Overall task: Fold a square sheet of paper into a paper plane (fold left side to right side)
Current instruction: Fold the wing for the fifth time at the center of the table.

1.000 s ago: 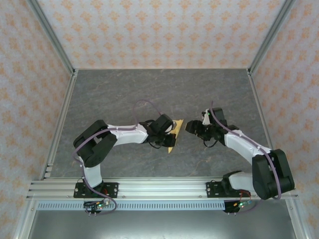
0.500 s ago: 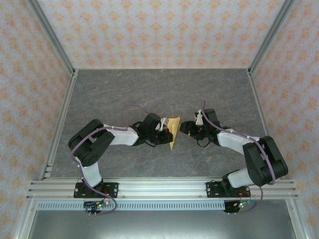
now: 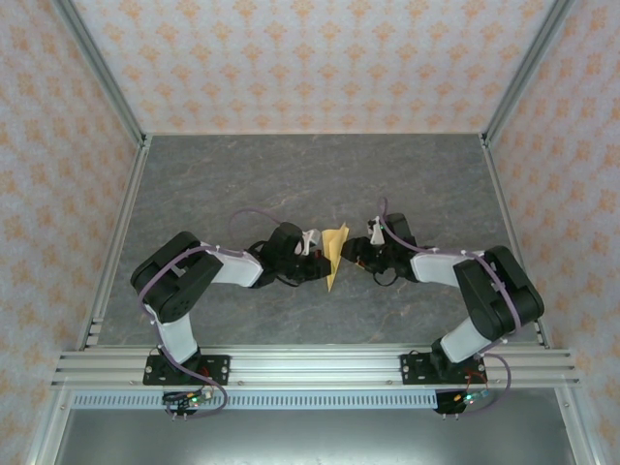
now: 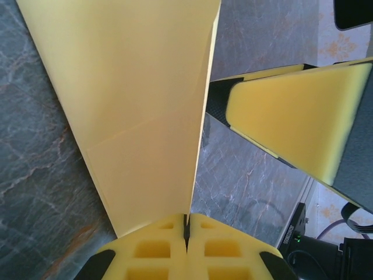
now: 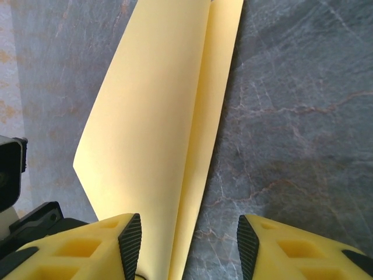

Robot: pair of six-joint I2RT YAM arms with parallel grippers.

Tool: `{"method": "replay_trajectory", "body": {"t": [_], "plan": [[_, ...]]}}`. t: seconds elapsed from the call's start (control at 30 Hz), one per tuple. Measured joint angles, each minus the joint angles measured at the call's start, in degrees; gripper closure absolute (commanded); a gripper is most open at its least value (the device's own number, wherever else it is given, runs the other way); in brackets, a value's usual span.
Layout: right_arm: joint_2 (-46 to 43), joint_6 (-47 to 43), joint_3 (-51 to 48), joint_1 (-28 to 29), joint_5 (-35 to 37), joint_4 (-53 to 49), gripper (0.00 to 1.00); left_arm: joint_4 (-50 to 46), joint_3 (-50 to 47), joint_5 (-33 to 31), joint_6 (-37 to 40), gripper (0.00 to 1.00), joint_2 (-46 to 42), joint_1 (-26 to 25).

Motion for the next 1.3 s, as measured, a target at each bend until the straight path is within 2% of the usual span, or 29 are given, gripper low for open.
{"method": "replay_trajectory", "body": {"t": [0.43,0.7,1.3], "plan": [[5.0,2.8,3.4,1.1,0.0,4.4,0.51,1.7,-0.6,0.0,-0.9,1.00,0.3,0.1],[7.3,2.9,6.1,1.5,1.3,2.3,0.57,2.1,-0.9,0.0,-1.0,1.00,0.6,0.1],[9.1,1.7,11.1,2.4,3.2,-6.6,0.58,2.1,-0.9,0.0,-0.9,0.82,1.0,0.3]]}}
